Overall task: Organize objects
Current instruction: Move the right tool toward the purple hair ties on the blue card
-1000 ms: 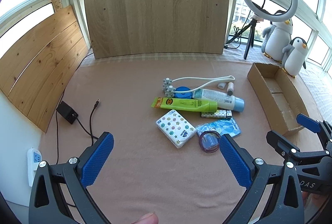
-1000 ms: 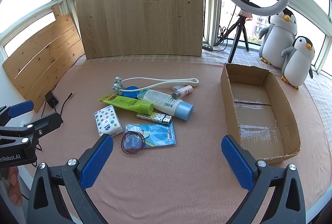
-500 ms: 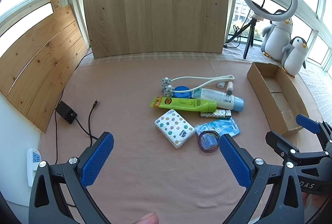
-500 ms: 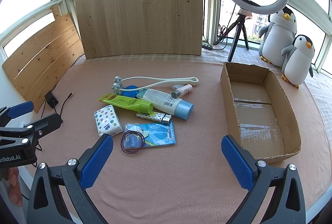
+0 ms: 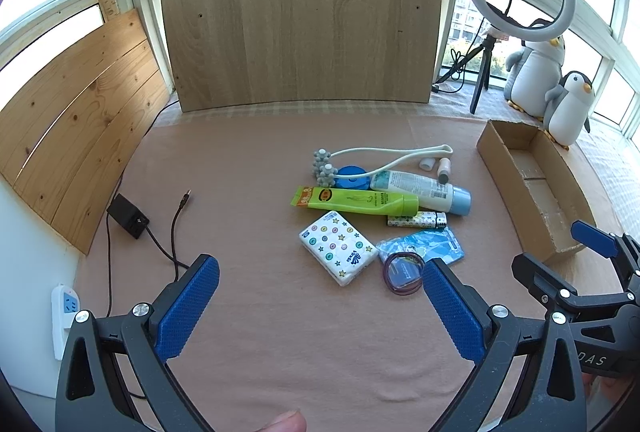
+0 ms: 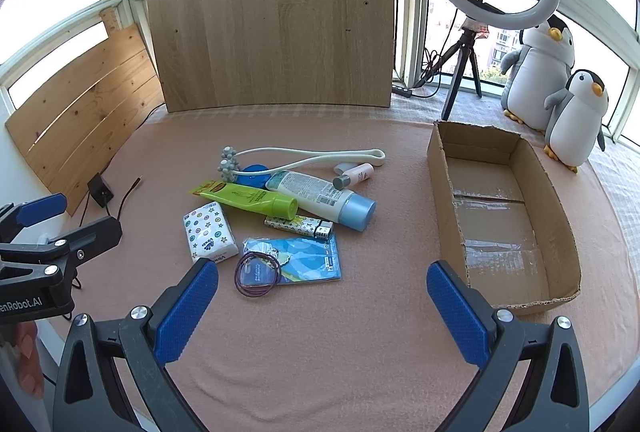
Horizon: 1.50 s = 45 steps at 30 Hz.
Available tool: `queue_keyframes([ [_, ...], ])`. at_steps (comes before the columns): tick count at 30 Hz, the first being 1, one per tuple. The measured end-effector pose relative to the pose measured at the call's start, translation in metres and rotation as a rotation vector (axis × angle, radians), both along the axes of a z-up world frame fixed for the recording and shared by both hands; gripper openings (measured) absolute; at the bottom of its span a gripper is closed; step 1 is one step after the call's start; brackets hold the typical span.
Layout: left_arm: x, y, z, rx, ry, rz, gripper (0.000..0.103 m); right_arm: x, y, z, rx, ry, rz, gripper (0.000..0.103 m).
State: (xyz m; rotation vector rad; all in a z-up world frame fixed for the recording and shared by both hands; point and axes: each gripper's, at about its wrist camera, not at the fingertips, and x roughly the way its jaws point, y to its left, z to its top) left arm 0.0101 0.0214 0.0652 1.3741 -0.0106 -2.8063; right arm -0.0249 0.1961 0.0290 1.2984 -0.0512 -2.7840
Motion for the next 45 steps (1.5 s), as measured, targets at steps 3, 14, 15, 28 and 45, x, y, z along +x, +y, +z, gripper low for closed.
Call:
queue_keyframes([
  [3, 0.000, -0.001, 0.000, 0.000, -0.002, 0.002, 0.103, 0.000, 0.000, 0.000, -0.001, -0.001, 0.001, 0.103],
  [14, 0.000, -0.012, -0.002, -0.001, -0.004, 0.031, 0.103, 0.003, -0.002, 0.001, 0.001, 0.000, 0.004, 0.103],
  [15, 0.000, -0.013, -0.001, -0.001, -0.002, 0.032, 0.103, 0.003, -0.003, 0.001, 0.001, 0.001, 0.004, 0.103],
  [28, 0.005, -0.009, 0.013, -0.004, 0.032, 0.018, 0.103, 0.005, -0.011, -0.003, 0.007, -0.008, 0.019, 0.103],
  [45, 0.003, -0.075, -0.037, 0.052, 0.029, 0.113, 0.103, -0.029, -0.039, -0.077, 0.010, -0.157, 0.124, 0.103],
])
